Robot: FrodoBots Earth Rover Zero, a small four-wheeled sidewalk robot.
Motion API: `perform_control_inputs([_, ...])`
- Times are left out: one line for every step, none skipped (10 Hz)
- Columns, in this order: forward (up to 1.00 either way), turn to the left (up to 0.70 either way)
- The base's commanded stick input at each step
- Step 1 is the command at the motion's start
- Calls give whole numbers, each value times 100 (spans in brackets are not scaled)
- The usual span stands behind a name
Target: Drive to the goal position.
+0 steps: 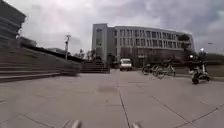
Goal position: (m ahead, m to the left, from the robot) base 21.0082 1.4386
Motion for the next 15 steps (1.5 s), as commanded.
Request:
perform_control_inputs([85, 0])
perform_control_inputs([85, 0])
perform_control_inputs([85, 0])
perform_control_inputs([85, 0])
perform_control_inputs([85, 0])
perform_control_inputs([85, 0])
perform_control_inputs([85, 0])
perform_control_inputs([85, 0])
perform_control_inputs([85, 0])
perform_control_inputs([85, 0])
perform_control_inputs([85, 0])
perform_control_inputs([85, 0])
perform_control_inputs([85, 0])
perform_control_inputs([85, 0])
perform_control_inputs([85, 0])
